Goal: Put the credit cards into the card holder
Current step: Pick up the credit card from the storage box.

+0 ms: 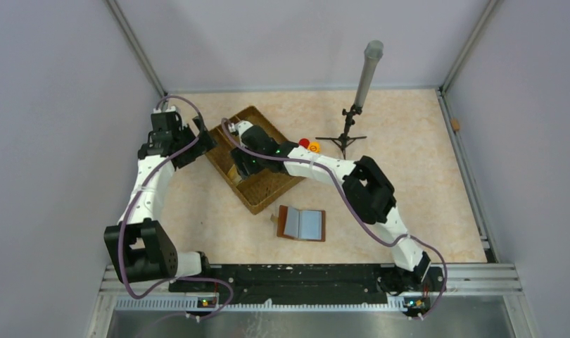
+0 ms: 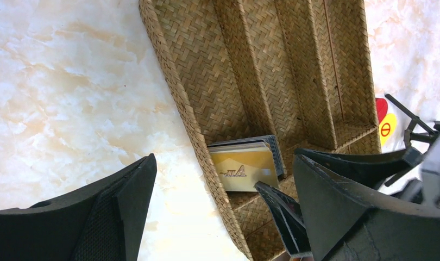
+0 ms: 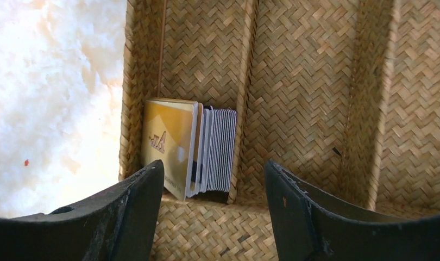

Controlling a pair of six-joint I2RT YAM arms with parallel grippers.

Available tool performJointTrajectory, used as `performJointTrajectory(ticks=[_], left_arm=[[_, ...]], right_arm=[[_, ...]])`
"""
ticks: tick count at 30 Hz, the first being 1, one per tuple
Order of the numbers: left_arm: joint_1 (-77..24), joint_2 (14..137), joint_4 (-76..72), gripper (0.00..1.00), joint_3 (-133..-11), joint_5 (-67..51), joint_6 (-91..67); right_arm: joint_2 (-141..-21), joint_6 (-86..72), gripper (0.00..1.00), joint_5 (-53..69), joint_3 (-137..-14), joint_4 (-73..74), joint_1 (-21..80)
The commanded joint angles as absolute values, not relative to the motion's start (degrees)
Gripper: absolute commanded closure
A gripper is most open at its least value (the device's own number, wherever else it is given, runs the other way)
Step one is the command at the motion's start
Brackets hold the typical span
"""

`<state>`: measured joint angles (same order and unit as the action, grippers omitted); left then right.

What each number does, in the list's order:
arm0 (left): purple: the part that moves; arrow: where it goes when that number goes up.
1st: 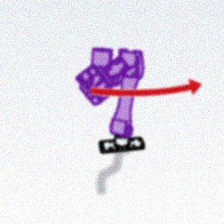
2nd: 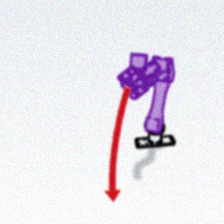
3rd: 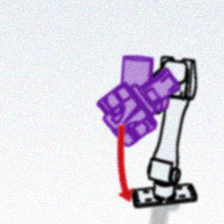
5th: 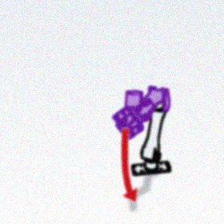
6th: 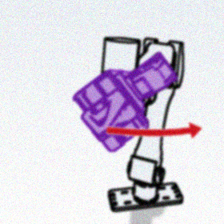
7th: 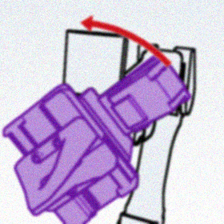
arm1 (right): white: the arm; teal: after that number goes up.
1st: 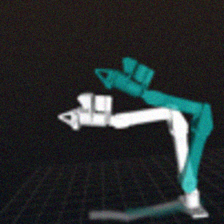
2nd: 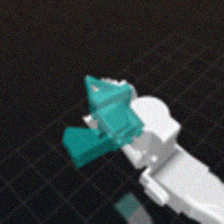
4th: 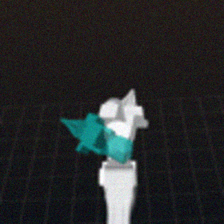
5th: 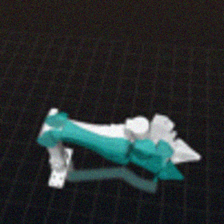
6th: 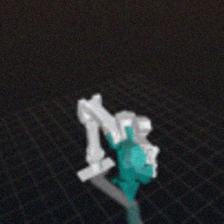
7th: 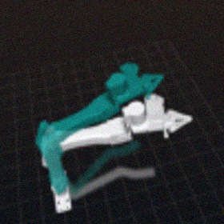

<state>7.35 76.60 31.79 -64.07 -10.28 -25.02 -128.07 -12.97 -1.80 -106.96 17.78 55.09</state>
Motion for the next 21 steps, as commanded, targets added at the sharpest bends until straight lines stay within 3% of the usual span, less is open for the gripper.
performJointTrajectory(ticks=[1,16,21], left_arm=[[8.0,75.3,31.8,0.01,-65.5,-12.6,-23.9],[8.5,75.4,31.7,0.01,-65.1,-14.5,-23.9],[8.6,75.5,31.6,0.01,-64.5,-15.2,-23.6]], right_arm=[[-131.2,-11.2,0.33,-1.3,-112.8,20.5,56.3],[-129.9,-11.2,0.38,-8.7,-115.9,25.0,56.4],[-129.1,-11.2,0.45,-8.6,-115.8,24.7,56.3]])
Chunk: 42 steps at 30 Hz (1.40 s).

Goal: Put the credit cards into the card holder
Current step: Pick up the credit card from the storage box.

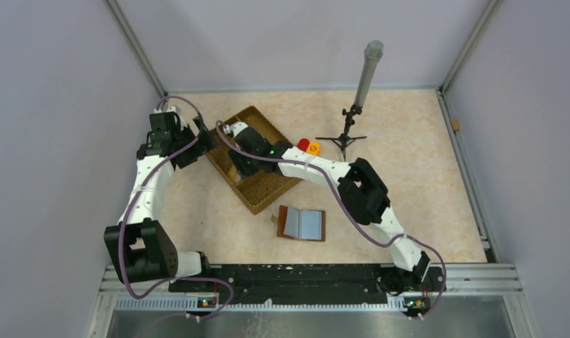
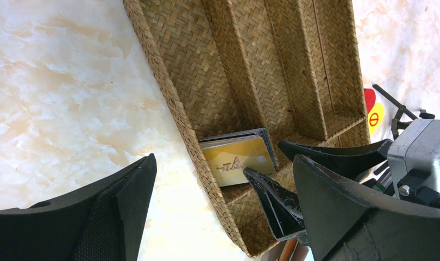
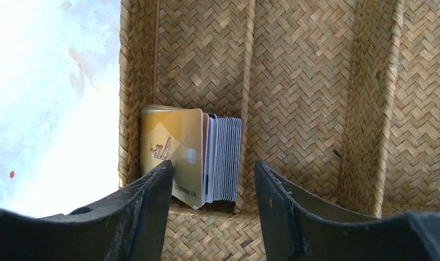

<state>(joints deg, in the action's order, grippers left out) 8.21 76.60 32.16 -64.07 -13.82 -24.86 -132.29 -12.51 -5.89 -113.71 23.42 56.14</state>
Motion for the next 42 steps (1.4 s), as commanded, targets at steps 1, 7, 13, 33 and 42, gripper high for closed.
performJointTrajectory(ticks=[1,7,13,33,42], left_arm=[[8.6,75.7,31.6,0.01,-64.6,-15.3,-23.6],[8.7,76.0,31.7,0.01,-64.8,-15.9,-23.5],[8.7,76.2,31.8,0.01,-64.7,-16.4,-23.5],[8.7,76.8,31.8,0.01,-64.6,-18.0,-23.6],[8.7,76.8,31.9,0.01,-64.6,-18.3,-23.5]], right_arm=[[-129.0,-11.2,0.46,-8.6,-115.8,24.6,56.4],[-127.5,-11.2,0.46,-8.3,-115.4,24.1,56.4],[-126.3,-11.1,0.48,-8.3,-115.0,23.4,56.3],[-128.4,-11.1,0.50,-3.1,-114.7,21.2,56.3],[-132.4,-10.6,0.47,-4.9,-117.4,23.4,56.3]])
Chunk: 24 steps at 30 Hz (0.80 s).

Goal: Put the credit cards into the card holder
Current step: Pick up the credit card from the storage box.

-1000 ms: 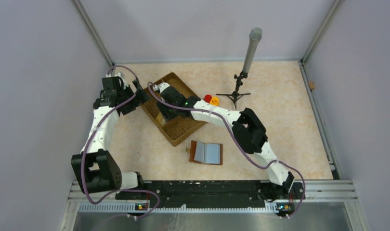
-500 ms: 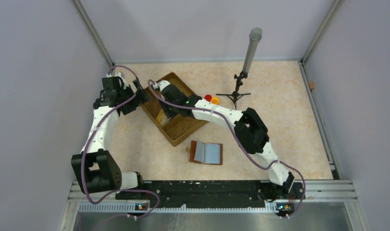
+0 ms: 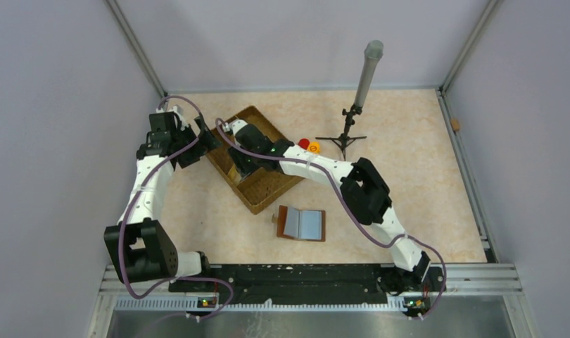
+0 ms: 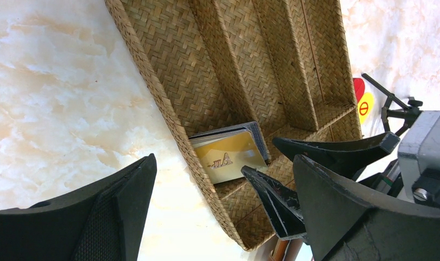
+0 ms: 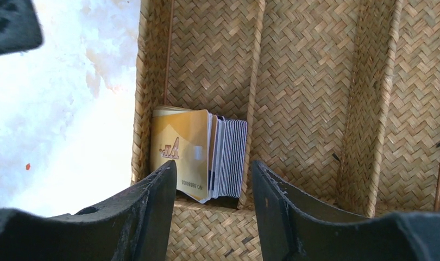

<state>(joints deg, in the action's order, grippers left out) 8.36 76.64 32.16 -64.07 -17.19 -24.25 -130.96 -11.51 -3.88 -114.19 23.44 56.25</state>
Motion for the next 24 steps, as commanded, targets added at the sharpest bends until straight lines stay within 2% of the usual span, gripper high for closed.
performJointTrajectory(ticks=[1,9,15,24], left_arm=[[8.7,76.8,31.9,0.01,-64.7,-18.2,-23.5],[8.7,76.7,31.9,0.01,-64.5,-18.4,-23.6],[8.7,76.8,31.9,0.01,-64.7,-18.5,-23.6],[8.7,77.1,31.9,0.01,-64.6,-18.8,-23.5]], right_arm=[[-132.5,-10.5,0.47,-5.0,-117.4,23.4,56.4],[-132.5,-10.6,0.45,-7.4,-118.8,24.5,56.3],[-130.7,-10.6,0.52,-10.4,-118.9,24.8,56.4],[-130.7,-9.8,0.62,-6.7,-118.4,22.9,56.3]])
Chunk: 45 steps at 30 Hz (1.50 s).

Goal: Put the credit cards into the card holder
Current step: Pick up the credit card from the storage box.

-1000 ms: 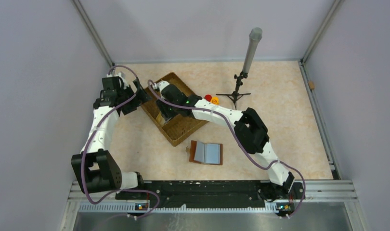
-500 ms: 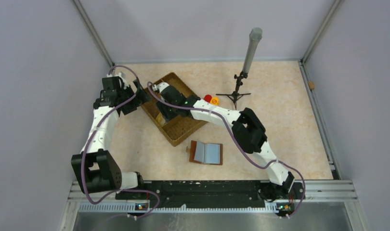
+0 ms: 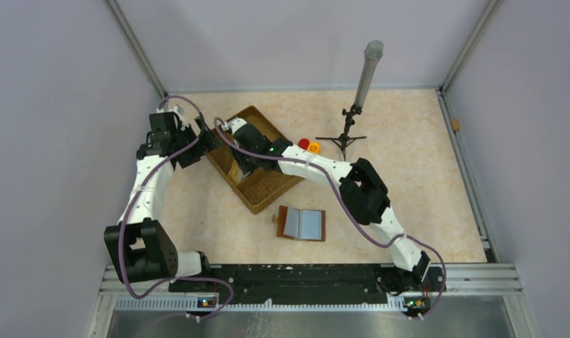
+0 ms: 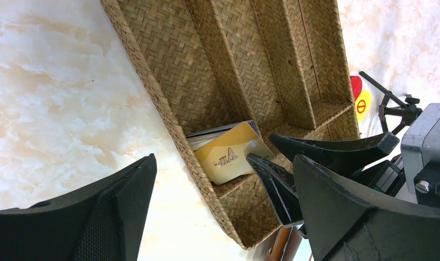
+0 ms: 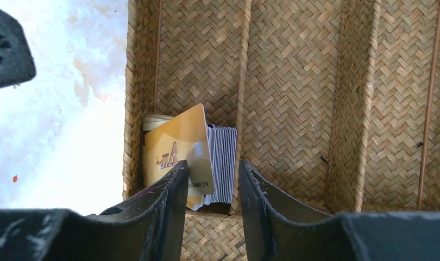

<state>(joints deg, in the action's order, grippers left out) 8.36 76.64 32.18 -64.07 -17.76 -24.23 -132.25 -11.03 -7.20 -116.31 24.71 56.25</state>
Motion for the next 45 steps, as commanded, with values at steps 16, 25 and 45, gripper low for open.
performJointTrajectory(ticks=[16,25,45], left_arm=[[8.7,77.7,32.1,0.01,-64.7,-20.5,-23.6],[8.7,77.7,32.2,0.01,-64.7,-20.5,-23.5],[8.7,77.5,32.3,0.01,-64.7,-20.4,-23.4]], right_arm=[[-132.6,-8.0,0.68,-6.4,-118.5,17.8,56.4],[-133.5,-7.8,0.76,-4.2,-118.9,18.6,56.3],[-129.7,-7.3,0.72,-10.7,-114.8,18.2,56.4]])
